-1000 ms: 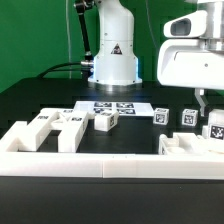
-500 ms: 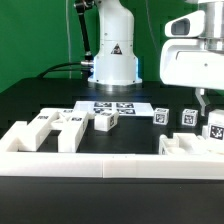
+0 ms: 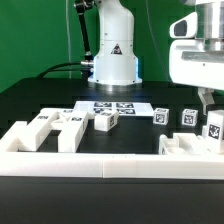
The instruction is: Assemble chair
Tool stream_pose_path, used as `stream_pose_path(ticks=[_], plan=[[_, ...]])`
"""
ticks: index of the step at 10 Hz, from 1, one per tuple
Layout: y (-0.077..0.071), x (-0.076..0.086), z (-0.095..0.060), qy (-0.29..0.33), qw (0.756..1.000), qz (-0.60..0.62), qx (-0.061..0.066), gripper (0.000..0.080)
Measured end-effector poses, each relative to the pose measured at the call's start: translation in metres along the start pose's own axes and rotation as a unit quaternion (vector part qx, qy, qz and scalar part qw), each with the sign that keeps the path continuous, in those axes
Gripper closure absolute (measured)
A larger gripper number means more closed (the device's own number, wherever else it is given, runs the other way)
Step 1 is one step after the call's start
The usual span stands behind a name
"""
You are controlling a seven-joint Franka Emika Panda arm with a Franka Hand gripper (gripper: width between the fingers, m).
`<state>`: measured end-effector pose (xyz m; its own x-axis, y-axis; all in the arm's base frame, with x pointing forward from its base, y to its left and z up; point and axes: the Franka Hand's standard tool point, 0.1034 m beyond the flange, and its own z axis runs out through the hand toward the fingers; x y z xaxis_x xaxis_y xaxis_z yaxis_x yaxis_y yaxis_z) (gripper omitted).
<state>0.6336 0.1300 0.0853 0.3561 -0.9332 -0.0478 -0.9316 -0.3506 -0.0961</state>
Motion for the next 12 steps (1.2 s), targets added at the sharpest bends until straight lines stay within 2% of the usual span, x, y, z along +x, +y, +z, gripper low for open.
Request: stream_pose_path(ticks=[3, 4, 5, 7, 12], plan=[[-0.0007, -0.001, -0.0001, -0.002, 0.998, 0.064, -0.001, 0.0511], [-0.0008, -0.001, 0.0, -0.002, 0.998, 0.065, 0.0, 0.0449], [-0.0008, -0.001, -0.0002, -0.002, 0.999, 0.035, -0.001, 0.0449], [-0.0023, -0.0011, -0.0012, -0.002, 1.0, -0.029, 0.001, 0.0181], [-0.0029, -0.0008, -0.0018, -0.001, 0.989, -0.147, 0.003, 0.015]])
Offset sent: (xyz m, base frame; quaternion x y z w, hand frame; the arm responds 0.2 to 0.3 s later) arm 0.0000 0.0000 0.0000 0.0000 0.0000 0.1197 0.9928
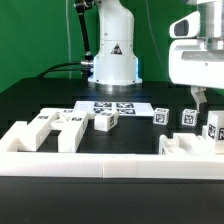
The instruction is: Assemble chair
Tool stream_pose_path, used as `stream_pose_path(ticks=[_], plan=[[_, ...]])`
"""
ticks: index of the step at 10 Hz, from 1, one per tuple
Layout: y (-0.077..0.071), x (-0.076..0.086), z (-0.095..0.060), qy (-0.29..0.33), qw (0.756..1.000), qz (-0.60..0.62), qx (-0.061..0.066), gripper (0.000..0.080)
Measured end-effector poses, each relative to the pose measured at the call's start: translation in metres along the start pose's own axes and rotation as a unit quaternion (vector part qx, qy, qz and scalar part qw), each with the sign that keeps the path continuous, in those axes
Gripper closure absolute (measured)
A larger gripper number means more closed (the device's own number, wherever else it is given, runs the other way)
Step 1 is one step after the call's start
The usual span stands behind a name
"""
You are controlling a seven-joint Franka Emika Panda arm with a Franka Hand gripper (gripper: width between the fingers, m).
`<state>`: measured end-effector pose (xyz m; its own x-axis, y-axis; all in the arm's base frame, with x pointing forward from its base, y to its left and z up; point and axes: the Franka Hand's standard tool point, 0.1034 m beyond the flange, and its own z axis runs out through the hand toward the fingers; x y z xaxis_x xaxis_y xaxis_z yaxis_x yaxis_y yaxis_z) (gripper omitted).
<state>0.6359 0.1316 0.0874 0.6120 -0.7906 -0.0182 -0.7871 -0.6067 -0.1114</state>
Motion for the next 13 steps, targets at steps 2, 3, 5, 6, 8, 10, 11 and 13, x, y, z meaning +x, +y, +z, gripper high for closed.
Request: stream_pose_path(ticks=[2, 3, 5, 6, 8, 10, 11, 13], plan=[[0.0001, -0.0014, 0.0001, 0.009, 0.993, -0.114, -0.011, 0.015], [-0.0008, -0.0007, -0.0008, 0.009, 0.986, -0.166, -0.01, 0.015], [-0.0029, 0.0011, -0.0013, 0.012, 0.967, -0.256, -0.007, 0.015], [-0.0026, 0.0016, -0.0012, 0.012, 0.96, -0.279, -0.008, 0.015], [-0.0023, 0.0021, -0.0012, 0.011, 0.947, -0.321, -0.009, 0.015], [-0.0017, 0.0029, -0.0012, 0.011, 0.932, -0.362, -0.01, 0.015], [-0.0013, 0.0036, -0.0012, 0.011, 0.92, -0.391, -0.011, 0.015], [-0.001, 0.0036, -0.0008, 0.011, 0.912, -0.41, -0.011, 0.015]])
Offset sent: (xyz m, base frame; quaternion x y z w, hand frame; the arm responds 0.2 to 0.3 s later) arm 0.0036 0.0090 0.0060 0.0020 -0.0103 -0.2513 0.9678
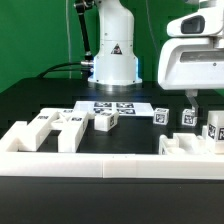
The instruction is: Assemble chair
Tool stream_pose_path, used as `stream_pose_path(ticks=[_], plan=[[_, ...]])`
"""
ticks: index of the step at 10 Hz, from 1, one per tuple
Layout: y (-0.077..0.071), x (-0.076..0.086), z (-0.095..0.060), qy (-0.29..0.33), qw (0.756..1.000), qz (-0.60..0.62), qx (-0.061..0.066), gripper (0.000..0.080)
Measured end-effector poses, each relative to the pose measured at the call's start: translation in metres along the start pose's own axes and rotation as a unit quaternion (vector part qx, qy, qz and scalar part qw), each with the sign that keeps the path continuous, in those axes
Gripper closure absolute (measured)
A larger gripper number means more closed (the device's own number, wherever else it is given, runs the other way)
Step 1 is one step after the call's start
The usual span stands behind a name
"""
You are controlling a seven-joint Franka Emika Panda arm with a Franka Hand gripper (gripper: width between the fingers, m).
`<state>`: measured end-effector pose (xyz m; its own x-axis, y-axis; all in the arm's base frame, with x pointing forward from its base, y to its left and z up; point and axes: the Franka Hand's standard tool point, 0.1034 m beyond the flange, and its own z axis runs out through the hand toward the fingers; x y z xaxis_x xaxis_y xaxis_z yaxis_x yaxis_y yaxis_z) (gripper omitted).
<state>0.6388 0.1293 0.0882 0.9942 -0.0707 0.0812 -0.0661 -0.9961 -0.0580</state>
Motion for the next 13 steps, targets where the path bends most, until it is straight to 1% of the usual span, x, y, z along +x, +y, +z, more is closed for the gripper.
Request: stream_pose_path(ticks=[1, 2, 3, 4, 5, 6, 7, 10, 13], plan=[[0.0013, 0.0004, 0.0, 0.0, 0.999, -0.035, -0.001, 0.015], [0.0014, 0.0004, 0.0, 0.0, 0.999, -0.041, -0.001, 0.015], [0.0014, 0.0004, 0.0, 0.0, 0.999, -0.04, -0.001, 0.0176], [0.0015, 0.0004, 0.0, 0.0, 0.999, -0.039, -0.001, 0.0176], [0.0015, 0.0004, 0.0, 0.0, 0.999, -0.035, -0.001, 0.038], [0.0015, 0.0005, -0.0001, 0.0, 0.999, -0.035, -0.001, 0.038], [0.0014, 0.0005, -0.0001, 0.0, 1.0, -0.028, -0.001, 0.0514], [0.0021, 0.0006, -0.0001, 0.0, 1.0, 0.029, -0.001, 0.0514], [0.0047, 0.0002, 0.0005, 0.0, 0.987, 0.16, 0.001, 0.0514]])
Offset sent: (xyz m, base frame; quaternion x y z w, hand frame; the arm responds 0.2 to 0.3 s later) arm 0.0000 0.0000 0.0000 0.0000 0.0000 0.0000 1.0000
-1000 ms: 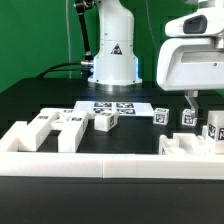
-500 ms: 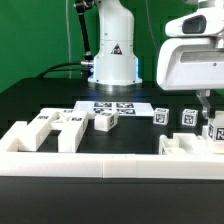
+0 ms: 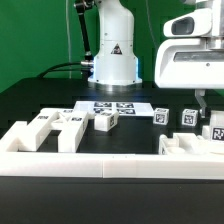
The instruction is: Assemble chair
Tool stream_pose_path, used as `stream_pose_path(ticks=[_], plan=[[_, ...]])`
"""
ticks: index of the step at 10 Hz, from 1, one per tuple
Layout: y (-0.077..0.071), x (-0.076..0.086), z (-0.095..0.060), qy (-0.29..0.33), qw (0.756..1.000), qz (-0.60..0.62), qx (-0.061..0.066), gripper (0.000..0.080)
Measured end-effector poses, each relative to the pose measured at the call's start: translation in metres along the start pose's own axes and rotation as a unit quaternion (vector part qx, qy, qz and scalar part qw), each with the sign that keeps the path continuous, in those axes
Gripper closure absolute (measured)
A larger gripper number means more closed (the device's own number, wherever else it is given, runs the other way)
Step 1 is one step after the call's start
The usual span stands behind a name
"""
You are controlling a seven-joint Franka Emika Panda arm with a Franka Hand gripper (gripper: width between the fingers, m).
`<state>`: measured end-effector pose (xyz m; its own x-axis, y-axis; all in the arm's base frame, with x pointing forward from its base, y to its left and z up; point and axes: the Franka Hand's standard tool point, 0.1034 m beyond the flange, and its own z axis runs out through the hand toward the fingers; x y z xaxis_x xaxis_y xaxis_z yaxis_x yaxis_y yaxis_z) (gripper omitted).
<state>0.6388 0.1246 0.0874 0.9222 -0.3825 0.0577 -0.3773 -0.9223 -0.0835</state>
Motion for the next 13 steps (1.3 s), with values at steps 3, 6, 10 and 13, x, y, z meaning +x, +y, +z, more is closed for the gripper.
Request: stream_pose_path(ticks=[3, 6, 10, 13], plan=[[0.0004, -0.0008, 0.0004, 0.002, 0.986, 0.164, -0.003, 0.0512], [0.0005, -0.0006, 0.0003, 0.002, 0.979, 0.206, -0.002, 0.0512], [0.001, -0.0005, 0.0004, 0.001, 0.966, 0.257, -0.002, 0.0511], [0.0037, -0.0023, 0.0008, 0.004, 0.913, 0.408, 0.021, 0.0511]])
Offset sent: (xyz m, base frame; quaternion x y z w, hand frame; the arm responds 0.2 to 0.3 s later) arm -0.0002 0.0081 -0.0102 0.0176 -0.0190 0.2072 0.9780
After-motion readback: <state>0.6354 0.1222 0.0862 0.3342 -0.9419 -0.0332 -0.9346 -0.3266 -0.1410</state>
